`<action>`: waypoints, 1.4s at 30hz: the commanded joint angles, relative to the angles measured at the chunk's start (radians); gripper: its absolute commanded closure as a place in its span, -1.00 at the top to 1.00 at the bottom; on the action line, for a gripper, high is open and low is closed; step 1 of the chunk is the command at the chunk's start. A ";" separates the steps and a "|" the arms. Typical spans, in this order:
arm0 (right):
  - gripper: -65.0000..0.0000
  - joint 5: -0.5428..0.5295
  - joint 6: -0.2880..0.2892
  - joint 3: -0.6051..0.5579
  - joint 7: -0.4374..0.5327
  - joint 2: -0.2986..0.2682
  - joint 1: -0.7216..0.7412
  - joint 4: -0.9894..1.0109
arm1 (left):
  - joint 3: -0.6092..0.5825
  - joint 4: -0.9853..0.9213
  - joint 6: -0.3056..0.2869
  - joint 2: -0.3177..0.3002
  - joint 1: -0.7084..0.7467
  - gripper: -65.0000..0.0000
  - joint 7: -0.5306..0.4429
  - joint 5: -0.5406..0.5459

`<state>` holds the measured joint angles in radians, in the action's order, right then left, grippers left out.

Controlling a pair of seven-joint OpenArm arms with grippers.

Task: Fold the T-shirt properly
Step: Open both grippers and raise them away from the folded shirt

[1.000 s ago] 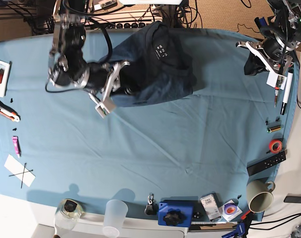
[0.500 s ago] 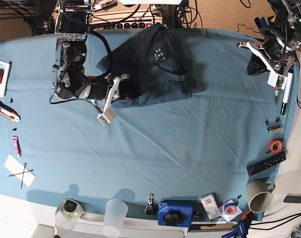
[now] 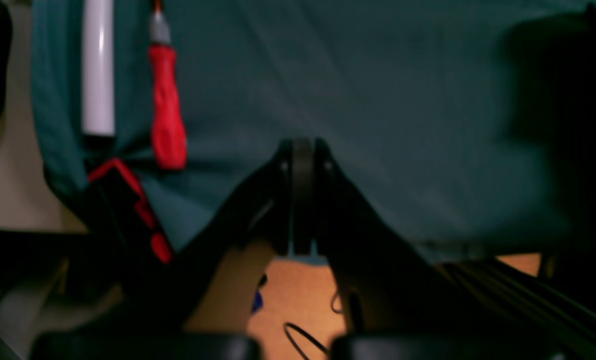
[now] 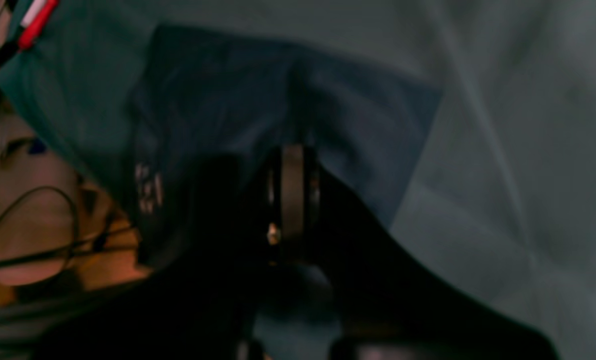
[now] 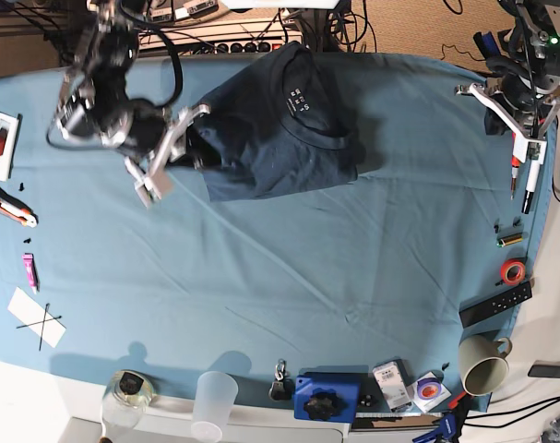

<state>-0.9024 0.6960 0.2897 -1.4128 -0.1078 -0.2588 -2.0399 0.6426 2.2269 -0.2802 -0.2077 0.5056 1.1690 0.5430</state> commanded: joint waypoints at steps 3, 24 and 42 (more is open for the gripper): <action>-1.00 -0.020 0.002 0.032 0.017 -0.006 -0.106 -0.108 | 0.004 0.016 0.000 -0.009 0.046 -1.00 -0.007 0.003; -1.00 0.248 0.002 0.046 0.017 -0.006 -0.628 -0.161 | 0.004 -0.006 0.000 -0.008 0.411 -1.00 -0.029 0.013; -1.00 0.301 0.002 0.044 0.073 -0.135 -0.502 0.512 | 0.001 -0.574 -0.135 0.061 0.419 -1.00 -0.124 0.097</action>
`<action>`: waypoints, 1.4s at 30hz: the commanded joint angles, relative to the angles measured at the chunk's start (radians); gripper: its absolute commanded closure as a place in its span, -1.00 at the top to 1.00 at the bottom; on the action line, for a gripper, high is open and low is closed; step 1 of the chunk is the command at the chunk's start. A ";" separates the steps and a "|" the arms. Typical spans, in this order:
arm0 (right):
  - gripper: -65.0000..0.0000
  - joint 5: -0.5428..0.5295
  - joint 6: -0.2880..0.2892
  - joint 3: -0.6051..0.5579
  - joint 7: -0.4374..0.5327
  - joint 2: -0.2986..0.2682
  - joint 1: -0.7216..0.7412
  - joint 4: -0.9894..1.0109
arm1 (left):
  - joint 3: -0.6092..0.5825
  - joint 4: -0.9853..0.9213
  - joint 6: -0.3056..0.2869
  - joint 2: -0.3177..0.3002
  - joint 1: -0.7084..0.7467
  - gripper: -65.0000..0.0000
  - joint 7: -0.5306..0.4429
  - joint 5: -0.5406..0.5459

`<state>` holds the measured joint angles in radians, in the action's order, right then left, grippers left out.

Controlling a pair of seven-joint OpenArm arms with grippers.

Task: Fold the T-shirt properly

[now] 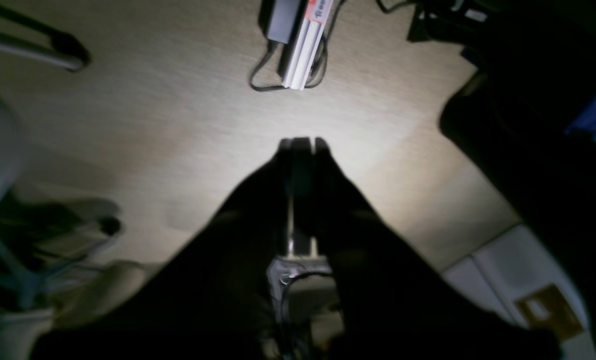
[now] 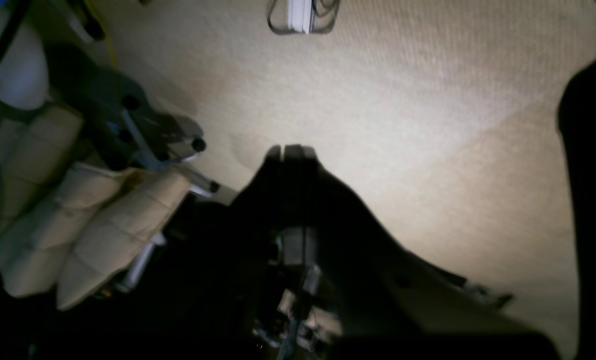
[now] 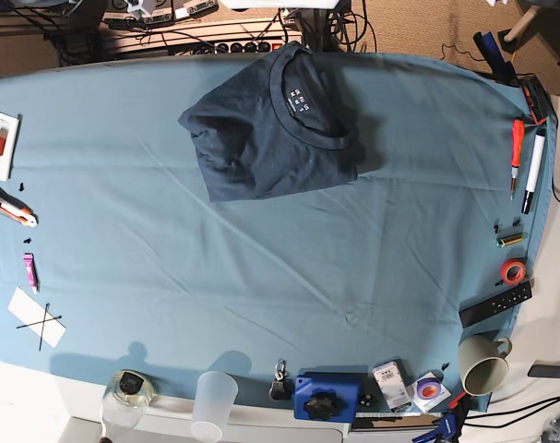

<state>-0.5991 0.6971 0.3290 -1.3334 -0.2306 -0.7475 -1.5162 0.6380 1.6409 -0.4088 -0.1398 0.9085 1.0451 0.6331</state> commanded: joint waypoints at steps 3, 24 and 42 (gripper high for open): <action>-1.00 -0.002 0.001 0.005 0.008 -0.019 0.059 0.079 | 0.006 -0.124 -0.012 -0.007 -0.060 -1.00 -0.018 -0.008; -1.00 0.368 0.001 0.003 0.452 -0.018 0.481 0.659 | 0.006 -0.846 0.132 -0.007 -0.534 -1.00 -0.546 -0.607; -1.00 0.784 -0.367 -0.766 0.952 -0.050 0.557 0.883 | 0.006 -1.117 -0.013 0.004 -0.548 -1.00 -1.115 -0.812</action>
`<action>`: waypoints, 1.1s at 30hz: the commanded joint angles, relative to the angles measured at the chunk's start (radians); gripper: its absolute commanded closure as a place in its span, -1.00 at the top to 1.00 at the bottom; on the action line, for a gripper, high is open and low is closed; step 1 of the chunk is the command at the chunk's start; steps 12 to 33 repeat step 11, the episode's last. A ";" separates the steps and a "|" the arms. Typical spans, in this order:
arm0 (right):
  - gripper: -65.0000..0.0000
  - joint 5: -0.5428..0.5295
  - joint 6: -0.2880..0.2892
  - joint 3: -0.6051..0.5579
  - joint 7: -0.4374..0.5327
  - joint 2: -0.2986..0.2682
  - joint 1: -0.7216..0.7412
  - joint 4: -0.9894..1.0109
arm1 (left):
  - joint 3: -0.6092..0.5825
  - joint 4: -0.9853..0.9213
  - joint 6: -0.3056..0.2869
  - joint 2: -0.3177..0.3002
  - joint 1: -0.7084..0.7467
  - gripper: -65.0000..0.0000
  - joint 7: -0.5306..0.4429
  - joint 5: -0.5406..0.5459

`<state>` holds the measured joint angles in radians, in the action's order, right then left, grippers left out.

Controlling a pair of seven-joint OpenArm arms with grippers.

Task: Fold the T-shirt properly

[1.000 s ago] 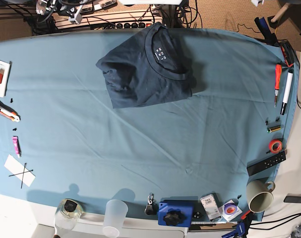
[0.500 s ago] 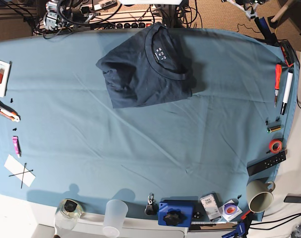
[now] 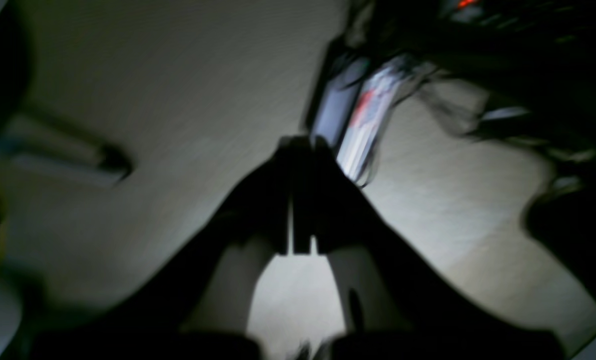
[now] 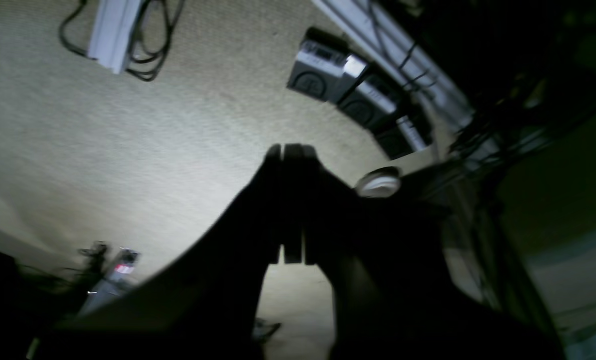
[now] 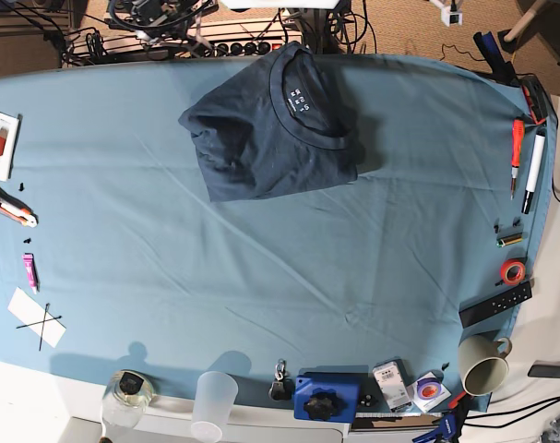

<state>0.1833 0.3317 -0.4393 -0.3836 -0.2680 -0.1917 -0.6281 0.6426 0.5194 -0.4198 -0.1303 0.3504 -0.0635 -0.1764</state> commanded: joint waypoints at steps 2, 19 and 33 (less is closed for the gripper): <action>-1.00 0.002 -0.035 -0.031 0.004 -0.013 0.000 -0.005 | 0.001 0.004 -0.011 0.004 0.010 -1.00 -0.019 -0.003; -1.00 0.000 -0.067 -0.037 0.010 -0.012 0.000 -0.005 | 0.001 0.007 0.011 0.028 0.009 -1.00 -0.024 -0.002; -1.00 0.000 -0.067 -0.037 0.010 -0.012 0.000 -0.005 | 0.001 0.007 0.011 0.028 0.009 -1.00 -0.024 -0.002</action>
